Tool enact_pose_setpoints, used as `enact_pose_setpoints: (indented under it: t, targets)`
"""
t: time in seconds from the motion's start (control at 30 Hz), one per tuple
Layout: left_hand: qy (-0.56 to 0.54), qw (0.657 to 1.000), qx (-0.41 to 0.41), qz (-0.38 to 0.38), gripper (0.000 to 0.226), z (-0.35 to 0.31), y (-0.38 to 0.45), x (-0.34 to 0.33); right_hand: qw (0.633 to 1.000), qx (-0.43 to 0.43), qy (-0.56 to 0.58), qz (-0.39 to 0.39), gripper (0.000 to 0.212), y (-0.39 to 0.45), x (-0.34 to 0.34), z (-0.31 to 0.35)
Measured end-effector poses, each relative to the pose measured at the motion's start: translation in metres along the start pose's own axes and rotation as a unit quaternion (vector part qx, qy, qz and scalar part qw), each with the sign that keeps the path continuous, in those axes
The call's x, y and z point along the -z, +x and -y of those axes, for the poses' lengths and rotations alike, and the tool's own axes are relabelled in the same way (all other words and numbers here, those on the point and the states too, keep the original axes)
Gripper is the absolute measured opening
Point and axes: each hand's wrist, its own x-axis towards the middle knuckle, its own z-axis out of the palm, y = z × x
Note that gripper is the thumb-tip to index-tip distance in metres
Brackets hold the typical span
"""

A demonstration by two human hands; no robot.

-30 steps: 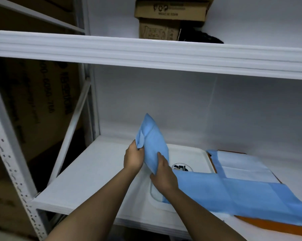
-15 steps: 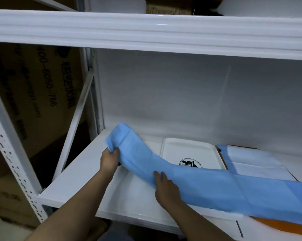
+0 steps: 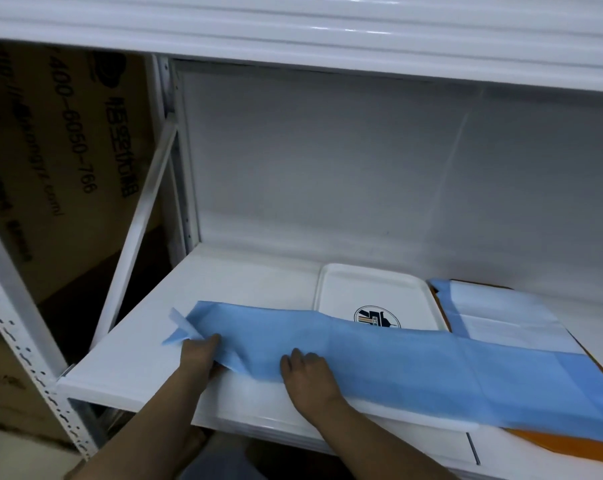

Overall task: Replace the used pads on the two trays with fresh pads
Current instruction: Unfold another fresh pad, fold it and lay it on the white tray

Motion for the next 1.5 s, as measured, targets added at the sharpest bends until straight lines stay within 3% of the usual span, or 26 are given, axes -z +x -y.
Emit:
enact_pose_setpoints:
  t: [0.17, 0.33, 0.57, 0.73, 0.83, 1.07, 1.23, 1.4, 1.5]
  targets:
    - [0.128, 0.987, 0.019, -0.095, 0.027, 0.007, 0.008, 0.004, 0.999, 0.015, -0.008, 0.029, 0.062, -0.008, -0.017, -0.015]
    - [0.065, 0.991, 0.026, -0.114, 0.031, 0.004, 0.018, 0.004, 0.998, 0.033, -0.046, -0.003, 0.034, -0.025, 0.006, -0.021]
    - [0.06, 0.983, -0.008, -0.175, 0.052, -0.007, 0.02, 0.032, 0.994, 0.048, -0.079, -0.057, 0.032, -0.023, 0.005, -0.019]
    - [0.181, 0.966, -0.05, -0.176, 0.074, -0.007, -0.003, 0.027, 0.997, 0.048, -0.035, -0.047, 0.034, -0.021, -0.002, -0.018]
    - [0.336, 0.919, -0.116, -0.172, 0.078, -0.006, -0.021, 0.009, 0.997, 0.043, -0.027, -0.058, 0.037, -0.025, 0.004, -0.021]
    - [0.459, 0.866, -0.199, 0.016, 0.072, -0.012, -0.066, -0.069, 0.998, 0.003, 0.019, -0.058, 0.043, -0.041, 0.01, -0.049]
    - [0.545, 0.787, -0.252, 0.142, 0.065, -0.002, -0.108, -0.124, 0.998, -0.029, 0.019, -0.06, 0.05, -0.073, 0.001, -0.091]
    - [0.592, 0.721, -0.227, 0.281, 0.065, 0.019, -0.147, -0.167, 0.995, -0.073, 0.023, -0.061, 0.051, -0.107, 0.0, -0.136]
    - [0.615, 0.682, -0.238, 0.316, 0.067, 0.033, -0.169, -0.187, 0.994, -0.083, 0.024, -0.066, 0.05, -0.12, -0.003, -0.159]
